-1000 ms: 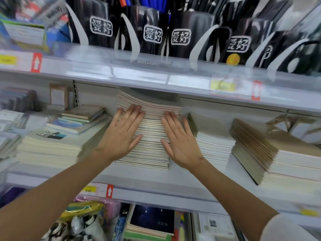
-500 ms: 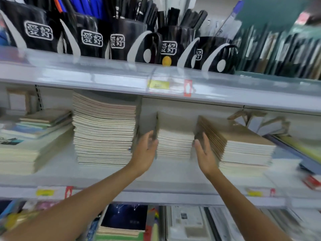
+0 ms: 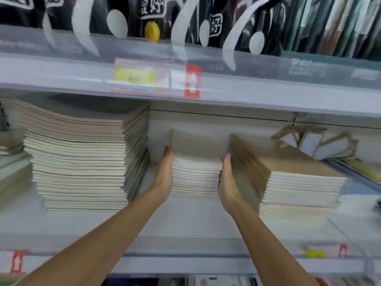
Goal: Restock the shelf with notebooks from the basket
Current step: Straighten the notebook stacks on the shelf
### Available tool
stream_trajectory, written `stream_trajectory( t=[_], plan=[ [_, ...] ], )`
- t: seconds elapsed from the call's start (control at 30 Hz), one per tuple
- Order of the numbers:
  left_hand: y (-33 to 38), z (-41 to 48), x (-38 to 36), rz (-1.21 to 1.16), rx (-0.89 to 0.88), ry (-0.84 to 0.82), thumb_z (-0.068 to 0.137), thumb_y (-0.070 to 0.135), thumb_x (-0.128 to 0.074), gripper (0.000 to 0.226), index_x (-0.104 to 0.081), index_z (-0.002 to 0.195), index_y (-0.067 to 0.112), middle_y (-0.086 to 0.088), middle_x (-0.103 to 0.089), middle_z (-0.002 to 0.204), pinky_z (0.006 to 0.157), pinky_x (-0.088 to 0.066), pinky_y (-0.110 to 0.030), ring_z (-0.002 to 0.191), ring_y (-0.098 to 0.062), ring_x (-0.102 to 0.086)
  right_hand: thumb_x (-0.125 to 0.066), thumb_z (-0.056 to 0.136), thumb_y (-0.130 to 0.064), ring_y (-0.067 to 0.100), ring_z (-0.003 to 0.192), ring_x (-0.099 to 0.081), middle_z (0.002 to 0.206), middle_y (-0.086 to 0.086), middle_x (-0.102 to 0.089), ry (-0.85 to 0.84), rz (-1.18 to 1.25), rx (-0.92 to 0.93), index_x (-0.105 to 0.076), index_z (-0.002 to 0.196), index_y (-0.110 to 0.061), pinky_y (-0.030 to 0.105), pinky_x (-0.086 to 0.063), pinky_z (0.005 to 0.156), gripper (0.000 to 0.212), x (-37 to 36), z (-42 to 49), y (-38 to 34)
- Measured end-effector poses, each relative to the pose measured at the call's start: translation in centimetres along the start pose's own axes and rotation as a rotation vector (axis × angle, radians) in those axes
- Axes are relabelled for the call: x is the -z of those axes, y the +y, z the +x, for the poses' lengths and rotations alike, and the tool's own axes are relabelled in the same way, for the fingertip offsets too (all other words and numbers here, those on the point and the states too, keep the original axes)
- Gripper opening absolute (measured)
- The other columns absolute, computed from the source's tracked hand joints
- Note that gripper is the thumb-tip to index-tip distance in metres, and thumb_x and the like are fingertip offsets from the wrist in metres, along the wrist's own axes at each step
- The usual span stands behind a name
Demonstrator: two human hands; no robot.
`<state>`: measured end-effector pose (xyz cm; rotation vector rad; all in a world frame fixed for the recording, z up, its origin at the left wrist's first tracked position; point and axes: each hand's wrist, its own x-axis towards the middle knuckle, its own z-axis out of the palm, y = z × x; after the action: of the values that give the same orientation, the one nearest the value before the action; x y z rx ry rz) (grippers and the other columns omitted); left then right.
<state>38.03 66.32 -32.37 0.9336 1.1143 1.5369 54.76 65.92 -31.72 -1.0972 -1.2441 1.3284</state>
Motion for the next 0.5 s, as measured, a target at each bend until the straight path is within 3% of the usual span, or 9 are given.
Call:
stream_trajectory(
  t=[0.07,0.13,0.17,0.23,0.4,0.5],
  plan=[
    [1.1,-1.6,-0.9,0.040,-0.048,0.001,0.065,0.084,-0.041,0.102,-0.023,0.151,0.033,0.013,-0.028,0.155,0.120,-0.014,-0.040,0.143,-0.009,-0.025,-0.017,0.091,-0.071,0.009,0.147,-0.012,0.158,-0.014,-0.016,0.006,-0.056,0.028,-0.015,0.153,-0.030,0.034,-0.007,0.119,0.074,0.1,0.3,-0.2],
    [1.3,-2.0,-1.3,0.102,-0.118,0.014,0.089,0.067,-0.035,0.075,-0.016,0.153,0.031,0.014,-0.021,0.156,0.118,-0.007,-0.030,0.144,-0.009,-0.021,-0.018,0.096,-0.064,0.010,0.146,-0.018,0.157,-0.011,-0.021,0.028,-0.127,0.060,-0.021,0.152,-0.026,0.031,-0.011,0.117,0.068,0.1,0.2,-0.5],
    [1.1,-2.0,-1.3,0.144,-0.147,0.026,0.098,0.055,-0.030,0.064,-0.013,0.153,0.029,0.013,-0.020,0.156,0.112,-0.007,-0.022,0.144,-0.009,-0.019,-0.018,0.096,-0.063,0.011,0.145,-0.019,0.157,-0.010,-0.024,0.032,-0.169,0.072,-0.024,0.152,-0.026,0.030,-0.012,0.116,0.067,0.1,0.1,-0.5],
    [0.9,-1.9,-1.3,0.208,-0.170,0.035,0.102,0.047,-0.027,0.057,-0.012,0.154,0.028,0.010,-0.020,0.157,0.109,-0.013,-0.022,0.144,-0.010,-0.019,-0.018,0.096,-0.064,0.009,0.145,-0.018,0.157,-0.011,-0.023,0.013,-0.225,0.094,-0.023,0.152,-0.028,0.028,-0.012,0.115,0.067,0.1,-0.1,-0.4],
    [1.0,-1.7,-0.5,0.240,-0.128,0.006,0.094,0.064,-0.029,0.067,-0.014,0.153,0.034,0.014,-0.021,0.156,0.114,-0.011,-0.029,0.144,-0.010,-0.019,-0.015,0.075,-0.086,0.001,0.145,-0.006,0.158,-0.022,-0.005,-0.138,-0.213,0.052,-0.007,0.152,-0.040,0.036,-0.002,0.120,0.090,1.7,0.2,0.2],
    [-0.6,-2.0,0.7,0.185,-0.034,-0.037,0.059,0.096,-0.036,0.108,-0.020,0.150,0.040,0.018,-0.024,0.155,0.121,-0.011,-0.041,0.144,-0.007,-0.021,-0.022,0.061,-0.099,0.003,0.145,-0.017,0.157,-0.020,-0.018,-0.186,-0.146,-0.046,-0.017,0.150,-0.044,0.044,-0.008,0.122,0.105,2.6,0.9,2.1]
  ],
)
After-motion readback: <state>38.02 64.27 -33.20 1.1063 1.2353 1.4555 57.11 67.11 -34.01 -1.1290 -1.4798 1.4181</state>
